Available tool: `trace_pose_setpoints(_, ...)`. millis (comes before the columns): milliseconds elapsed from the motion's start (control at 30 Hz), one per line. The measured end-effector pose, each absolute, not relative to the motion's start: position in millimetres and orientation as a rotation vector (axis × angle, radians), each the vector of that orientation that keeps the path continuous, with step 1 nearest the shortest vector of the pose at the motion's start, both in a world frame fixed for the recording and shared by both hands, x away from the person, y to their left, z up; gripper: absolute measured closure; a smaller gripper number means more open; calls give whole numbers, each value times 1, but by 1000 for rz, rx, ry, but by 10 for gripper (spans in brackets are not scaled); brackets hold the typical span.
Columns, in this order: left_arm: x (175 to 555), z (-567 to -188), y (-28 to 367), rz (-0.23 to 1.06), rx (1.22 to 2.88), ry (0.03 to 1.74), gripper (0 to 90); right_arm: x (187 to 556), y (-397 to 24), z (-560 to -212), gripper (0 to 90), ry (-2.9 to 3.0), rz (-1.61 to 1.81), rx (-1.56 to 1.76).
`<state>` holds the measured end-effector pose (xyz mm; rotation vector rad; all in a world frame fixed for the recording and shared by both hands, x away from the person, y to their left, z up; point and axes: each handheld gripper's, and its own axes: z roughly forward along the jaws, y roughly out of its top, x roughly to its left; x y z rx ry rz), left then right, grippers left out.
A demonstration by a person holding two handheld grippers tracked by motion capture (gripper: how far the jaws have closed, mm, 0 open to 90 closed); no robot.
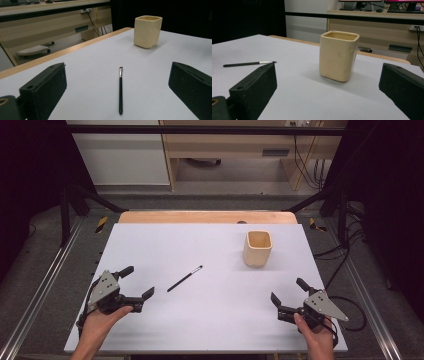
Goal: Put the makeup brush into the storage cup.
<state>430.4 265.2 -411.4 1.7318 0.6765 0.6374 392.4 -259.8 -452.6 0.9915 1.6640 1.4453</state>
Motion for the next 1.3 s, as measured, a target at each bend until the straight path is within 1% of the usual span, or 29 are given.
trace_pose_setpoints(233, 444, -394, 240, 601, 1791, 638, 16, 392, -257, -453, 19, 1673, 1441, 986)
trace_pose_setpoints(467, 465, -384, 208, 508, 1898, 630, 15, 391, -257, -451, 19, 1662, 1455, 985)
trace_pose_setpoints(633, 474, -384, 195, 478, 1968, 628, 24, 391, -258, -451, 19, 1656, 1464, 983)
trace_pose_setpoints(733, 484, -386, 185, 434, 2032, 646, 25, 391, -258, -450, 19, 1653, 1468, 984)
trace_pose_setpoints(967, 498, -391, 167, 406, 2138, 669, 27, 391, -258, -450, 19, 1654, 1476, 982)
trace_pose_setpoints(1300, 515, -401, 156, 375, 2288, 701, 28, 391, -257, -450, 19, 1656, 1477, 978)
